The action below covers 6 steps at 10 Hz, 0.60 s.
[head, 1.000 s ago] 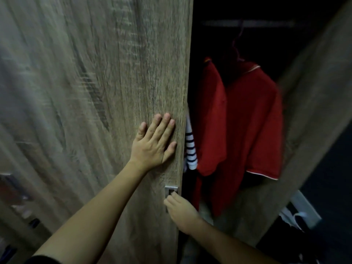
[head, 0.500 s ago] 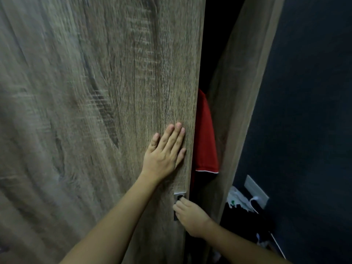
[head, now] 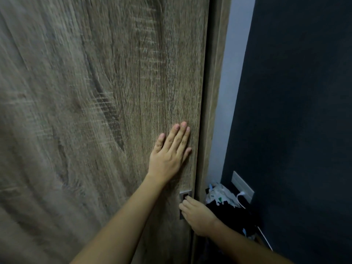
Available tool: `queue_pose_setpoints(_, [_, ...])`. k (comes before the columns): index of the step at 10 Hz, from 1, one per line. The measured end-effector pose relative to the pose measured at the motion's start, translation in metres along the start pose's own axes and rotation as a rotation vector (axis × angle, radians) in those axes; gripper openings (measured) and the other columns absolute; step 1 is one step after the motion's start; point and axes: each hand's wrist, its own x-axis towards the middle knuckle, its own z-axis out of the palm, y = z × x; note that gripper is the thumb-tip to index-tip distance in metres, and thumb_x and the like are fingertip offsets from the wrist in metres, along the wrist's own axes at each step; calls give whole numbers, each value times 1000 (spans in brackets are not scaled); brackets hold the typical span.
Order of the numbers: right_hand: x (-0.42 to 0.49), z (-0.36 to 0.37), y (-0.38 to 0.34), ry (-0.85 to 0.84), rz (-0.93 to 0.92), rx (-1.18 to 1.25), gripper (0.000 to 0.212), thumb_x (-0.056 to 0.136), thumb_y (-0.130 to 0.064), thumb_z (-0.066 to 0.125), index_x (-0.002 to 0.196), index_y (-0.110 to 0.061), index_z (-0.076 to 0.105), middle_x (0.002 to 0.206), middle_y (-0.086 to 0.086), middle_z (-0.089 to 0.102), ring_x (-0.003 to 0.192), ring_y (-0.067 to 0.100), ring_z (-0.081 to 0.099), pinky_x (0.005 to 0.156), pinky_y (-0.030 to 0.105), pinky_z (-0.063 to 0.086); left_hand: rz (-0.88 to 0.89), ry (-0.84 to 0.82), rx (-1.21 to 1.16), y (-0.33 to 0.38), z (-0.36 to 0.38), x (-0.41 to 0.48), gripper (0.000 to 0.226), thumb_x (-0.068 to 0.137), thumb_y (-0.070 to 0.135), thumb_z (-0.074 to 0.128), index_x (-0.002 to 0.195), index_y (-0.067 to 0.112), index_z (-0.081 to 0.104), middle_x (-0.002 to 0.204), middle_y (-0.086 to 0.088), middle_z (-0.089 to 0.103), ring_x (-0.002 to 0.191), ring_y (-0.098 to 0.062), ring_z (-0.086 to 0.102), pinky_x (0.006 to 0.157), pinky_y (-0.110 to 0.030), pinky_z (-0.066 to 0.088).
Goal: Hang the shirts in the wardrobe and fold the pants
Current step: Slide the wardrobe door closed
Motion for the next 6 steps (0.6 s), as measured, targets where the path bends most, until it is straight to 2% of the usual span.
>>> queue_pose_setpoints(2, [-10,10,5,13,12,68,43,92,-27,46,128,-5,50,123,8,51,118,25,44,114,38,22,-17,-32,31,14,1,4,63,99,40,30,149,9,8,157,-8,-13,145,-19,-9,115,-38,-3])
queue_pose_setpoints(3, [-12,9,5,-12,3,103,43,93,-23,45,130,-2,47,125,12,47,120,29,40,116,39,18,-12,-72,48,14,-2,4,62,99,39,31,149,9,9,157,-9,-13,145,-21,-9,115,-40,-1])
queue_pose_setpoints(4, [-14,7,6,-24,6,125,43,92,-22,45,130,-1,46,127,15,45,122,32,37,117,40,13,-27,-95,28,18,-9,9,62,98,36,34,149,9,11,157,-7,-4,145,-22,-7,114,-41,2])
queue_pose_setpoints(5, [-25,-3,-2,-3,105,284,49,75,-35,64,115,-5,63,120,16,58,122,31,49,113,40,27,-93,-215,-179,18,-34,11,68,87,25,42,147,8,16,153,-3,13,145,-21,9,114,-36,5])
queue_pose_setpoints(6, [-36,-6,-12,-8,182,436,56,44,-54,74,87,-18,76,94,1,73,98,18,68,90,30,51,-134,-290,-243,13,-59,-12,66,85,27,39,145,7,20,151,-5,20,142,-18,20,115,-35,13])
